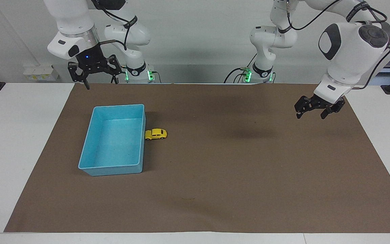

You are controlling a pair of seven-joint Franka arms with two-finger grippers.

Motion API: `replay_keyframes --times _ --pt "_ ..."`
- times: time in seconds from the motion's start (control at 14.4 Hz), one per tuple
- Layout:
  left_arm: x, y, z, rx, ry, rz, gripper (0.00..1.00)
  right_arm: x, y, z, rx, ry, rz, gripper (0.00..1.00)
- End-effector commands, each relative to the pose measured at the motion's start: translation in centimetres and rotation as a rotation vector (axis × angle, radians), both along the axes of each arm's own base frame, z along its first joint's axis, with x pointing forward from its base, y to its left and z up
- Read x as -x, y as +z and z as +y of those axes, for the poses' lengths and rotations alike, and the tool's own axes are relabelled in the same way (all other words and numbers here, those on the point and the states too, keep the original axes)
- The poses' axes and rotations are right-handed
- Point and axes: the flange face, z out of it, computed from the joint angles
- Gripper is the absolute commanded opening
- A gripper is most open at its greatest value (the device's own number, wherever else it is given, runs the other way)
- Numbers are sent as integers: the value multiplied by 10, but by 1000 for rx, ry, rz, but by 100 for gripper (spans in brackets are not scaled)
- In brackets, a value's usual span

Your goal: Wind up and store yellow beetle car

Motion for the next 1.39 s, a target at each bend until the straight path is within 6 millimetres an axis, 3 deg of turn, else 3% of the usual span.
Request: replay_keyframes --times 0.0,0.14,0.56,0.83,1.04,1.32 --pt "2 23 3 33 34 7 100 9 -1 8 -7 161 -2 100" --pt "6 25 8 39 43 20 100 12 -4 26 -3 334 9 100" --pt "16 23 18 50 56 10 100 18 -44 74 1 739 55 100" --pt "30 12 21 56 47 -2 100 19 -68 89 1 945 62 100" --pt "25 15 20 55 57 -11 100 14 -92 93 4 1097 51 100" --pt "19 29 19 51 59 33 100 15 -130 93 -6 1156 76 100"
